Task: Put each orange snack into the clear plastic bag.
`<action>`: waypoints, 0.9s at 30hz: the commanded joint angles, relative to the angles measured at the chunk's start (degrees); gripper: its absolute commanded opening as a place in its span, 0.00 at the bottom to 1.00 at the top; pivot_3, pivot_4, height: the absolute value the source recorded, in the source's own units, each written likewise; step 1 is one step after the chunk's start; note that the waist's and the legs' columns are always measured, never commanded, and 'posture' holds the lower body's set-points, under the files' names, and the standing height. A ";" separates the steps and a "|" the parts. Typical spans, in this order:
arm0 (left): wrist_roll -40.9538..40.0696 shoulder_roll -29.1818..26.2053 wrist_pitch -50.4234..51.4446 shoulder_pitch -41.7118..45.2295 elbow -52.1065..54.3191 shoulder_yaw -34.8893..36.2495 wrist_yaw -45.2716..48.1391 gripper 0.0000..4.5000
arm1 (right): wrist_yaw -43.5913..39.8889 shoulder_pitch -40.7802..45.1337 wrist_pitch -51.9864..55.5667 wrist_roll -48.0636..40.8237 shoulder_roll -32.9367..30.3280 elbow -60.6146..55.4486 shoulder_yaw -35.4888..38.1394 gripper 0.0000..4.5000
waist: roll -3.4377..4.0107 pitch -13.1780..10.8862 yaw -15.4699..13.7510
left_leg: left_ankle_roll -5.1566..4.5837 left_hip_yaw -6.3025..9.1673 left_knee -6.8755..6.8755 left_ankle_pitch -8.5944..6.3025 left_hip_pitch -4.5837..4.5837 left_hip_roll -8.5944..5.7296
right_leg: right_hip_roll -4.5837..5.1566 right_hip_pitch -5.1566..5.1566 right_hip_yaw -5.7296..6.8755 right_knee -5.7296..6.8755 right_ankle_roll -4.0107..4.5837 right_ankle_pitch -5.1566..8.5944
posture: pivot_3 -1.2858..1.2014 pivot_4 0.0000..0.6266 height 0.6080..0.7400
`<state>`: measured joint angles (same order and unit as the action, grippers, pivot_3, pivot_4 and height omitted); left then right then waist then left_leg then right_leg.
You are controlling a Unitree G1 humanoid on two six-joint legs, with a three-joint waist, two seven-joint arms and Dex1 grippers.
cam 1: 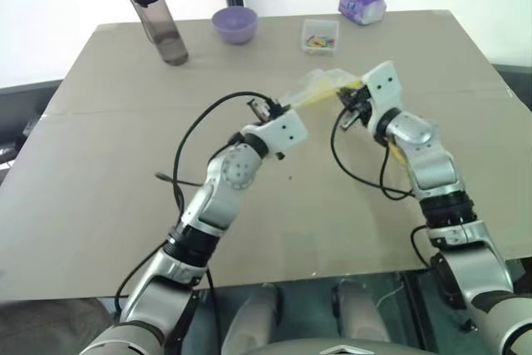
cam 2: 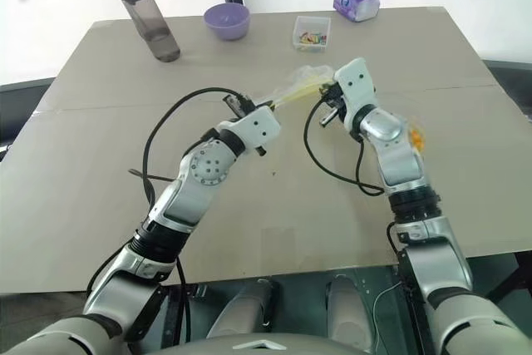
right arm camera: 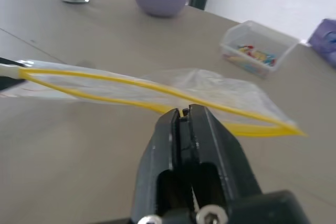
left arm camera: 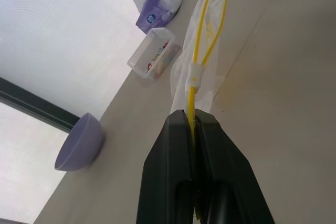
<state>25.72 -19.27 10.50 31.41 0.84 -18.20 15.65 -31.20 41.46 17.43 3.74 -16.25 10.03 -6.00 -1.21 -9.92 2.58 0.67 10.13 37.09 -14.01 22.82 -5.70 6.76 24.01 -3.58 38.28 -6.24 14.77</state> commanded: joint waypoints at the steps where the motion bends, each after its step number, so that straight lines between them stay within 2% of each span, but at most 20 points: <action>1: 0.19 0.60 -0.29 0.10 1.00 1.10 -0.75 0.00 | -1.34 0.35 3.48 -3.17 0.19 -4.95 0.90 0.02 | 0.00 0.00 -0.11 | 0.00 0.00 0.03 0.00 0.00 -0.01 | 0.00 0.00 0.00 0.03 0.00 0.00 | 0.52 0.24 1.00; 6: -0.47 1.40 -2.51 -0.21 2.05 0.49 -0.49 0.00 | -0.42 0.73 3.98 -3.45 0.53 -3.97 0.38 0.02 | 0.00 0.01 -0.08 | 0.00 0.00 0.11 0.00 0.00 -0.02 | 0.00 0.00 0.00 0.14 0.00 0.00 | 0.52 0.24 1.00; 16: 1.96 -1.77 -8.14 -1.73 2.03 -2.58 3.09 0.00 | 0.58 1.83 2.03 -2.46 0.08 -0.65 -0.23 0.02 | 0.01 0.01 -0.05 | 0.00 -0.01 0.11 0.00 0.00 -0.01 | 0.01 0.01 -0.01 0.16 0.00 0.00 | 0.52 0.24 1.00; 22: 0.46 -1.08 -9.56 -2.16 2.68 -2.36 4.19 0.00 | 1.04 1.49 -1.01 0.06 -1.08 0.77 -1.98 0.02 | 0.01 0.01 -0.06 | 0.00 -0.02 0.11 0.00 0.00 -0.02 | 0.01 0.02 -0.01 0.16 0.00 0.00 | 0.52 0.24 1.00; 23: 0.11 -0.70 -9.47 -2.34 2.89 -2.20 4.33 0.00 | 1.55 1.36 -2.53 1.39 -1.60 1.14 -2.79 0.11 | 0.01 0.01 -0.04 | 0.00 -0.02 0.11 0.00 0.00 -0.02 | 0.01 0.02 -0.01 0.16 0.00 0.00 | 0.52 0.24 1.00; 24: -0.13 -0.37 -9.38 -2.41 2.96 -2.09 4.48 0.00 | 1.96 1.32 -3.99 2.66 -2.12 1.62 -3.57 0.15 | 0.01 0.01 -0.05 | 0.00 -0.02 0.11 0.00 0.00 -0.02 | 0.01 0.02 -0.01 0.16 0.00 0.00 | 0.52 0.24 1.00; 27: 0.12 -0.08 -9.42 -2.53 2.86 -2.20 4.84 0.00 | 2.32 1.05 -9.83 6.54 -3.71 3.10 -6.75 0.44 | 0.01 0.01 -0.03 | 0.00 -0.03 0.11 0.00 0.00 -0.02 | 0.01 0.02 -0.01 0.16 0.00 0.00 | 0.52 0.24 1.00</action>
<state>26.08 -19.37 2.11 28.95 1.28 -20.84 20.25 -29.49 41.56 12.01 8.15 -19.23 13.69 -11.32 -1.20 -9.91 2.55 0.67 10.10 37.20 -14.01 22.81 -5.72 6.77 24.03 -3.60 38.44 -6.24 14.78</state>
